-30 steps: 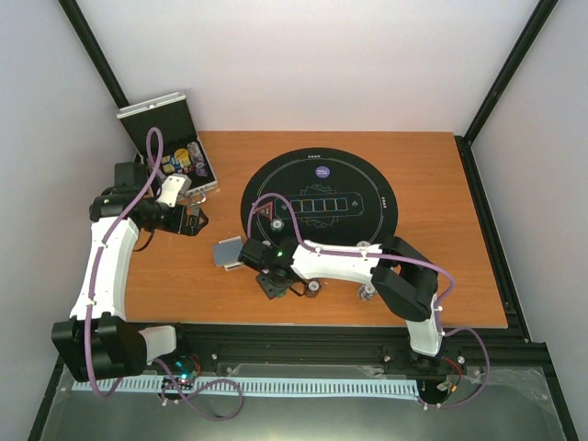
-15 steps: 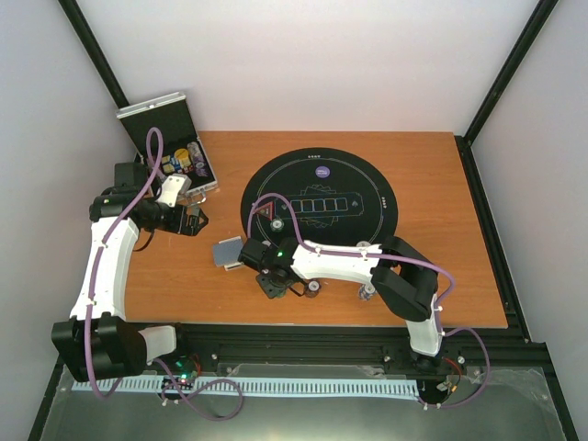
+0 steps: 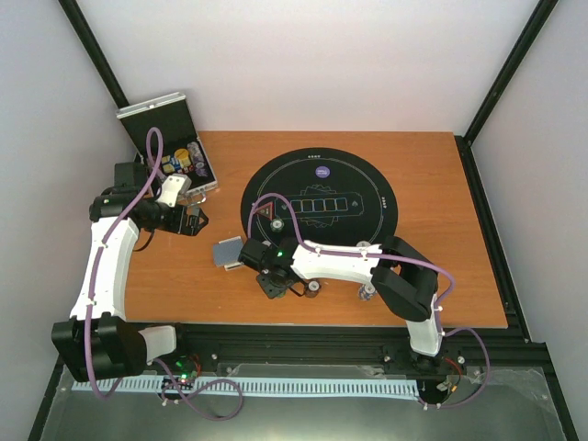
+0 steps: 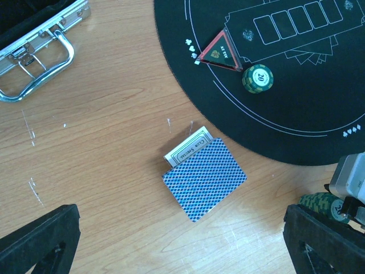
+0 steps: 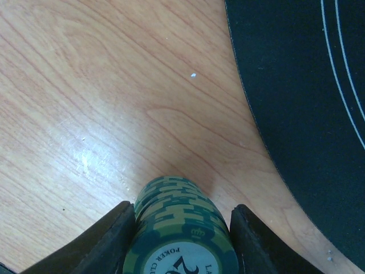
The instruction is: Distribute texas hold em gaming equipment
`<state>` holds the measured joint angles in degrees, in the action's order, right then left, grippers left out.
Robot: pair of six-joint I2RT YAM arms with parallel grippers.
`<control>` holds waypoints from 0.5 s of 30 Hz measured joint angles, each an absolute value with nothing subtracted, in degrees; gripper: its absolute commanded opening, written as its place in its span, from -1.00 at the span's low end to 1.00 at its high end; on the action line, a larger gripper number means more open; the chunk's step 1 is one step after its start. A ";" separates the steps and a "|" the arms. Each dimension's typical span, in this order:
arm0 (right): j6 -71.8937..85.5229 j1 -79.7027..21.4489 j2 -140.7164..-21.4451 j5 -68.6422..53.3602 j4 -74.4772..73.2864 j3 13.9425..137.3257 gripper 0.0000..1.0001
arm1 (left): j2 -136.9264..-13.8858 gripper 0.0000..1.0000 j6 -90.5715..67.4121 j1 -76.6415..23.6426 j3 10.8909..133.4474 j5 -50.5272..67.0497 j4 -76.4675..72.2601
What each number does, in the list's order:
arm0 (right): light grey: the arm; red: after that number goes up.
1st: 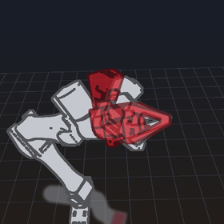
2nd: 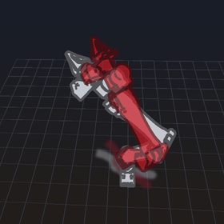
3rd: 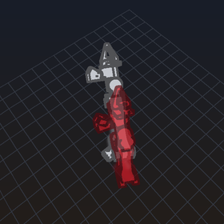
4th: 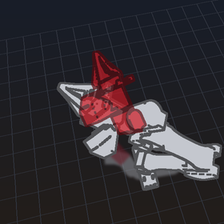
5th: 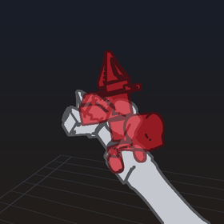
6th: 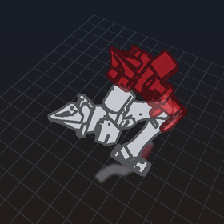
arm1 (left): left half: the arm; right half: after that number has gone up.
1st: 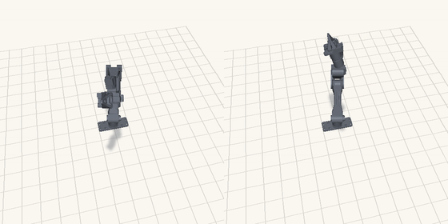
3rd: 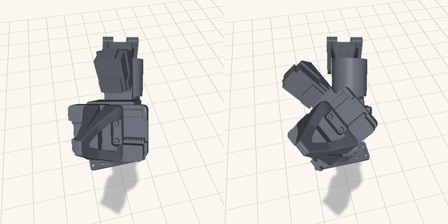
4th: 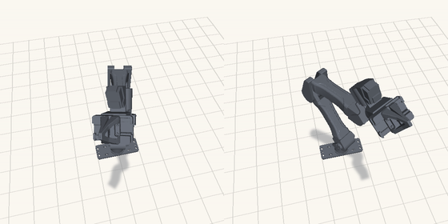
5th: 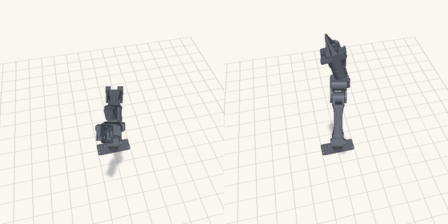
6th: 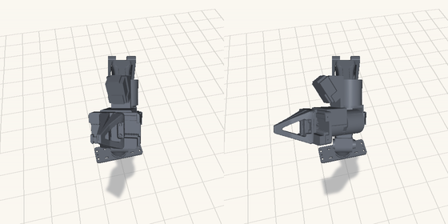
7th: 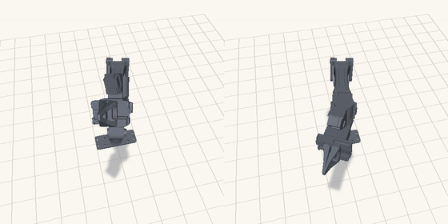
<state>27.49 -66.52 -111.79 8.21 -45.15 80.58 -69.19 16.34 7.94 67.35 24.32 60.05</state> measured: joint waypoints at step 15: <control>27.51 -66.59 -111.59 8.38 -46.61 81.52 -0.35 | -69.19 1.00 16.32 7.94 67.35 25.34 60.05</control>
<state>27.51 -66.59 -111.59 8.38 -46.61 81.52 -69.19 16.32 7.94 67.35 25.34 60.05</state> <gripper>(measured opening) 0.425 0.998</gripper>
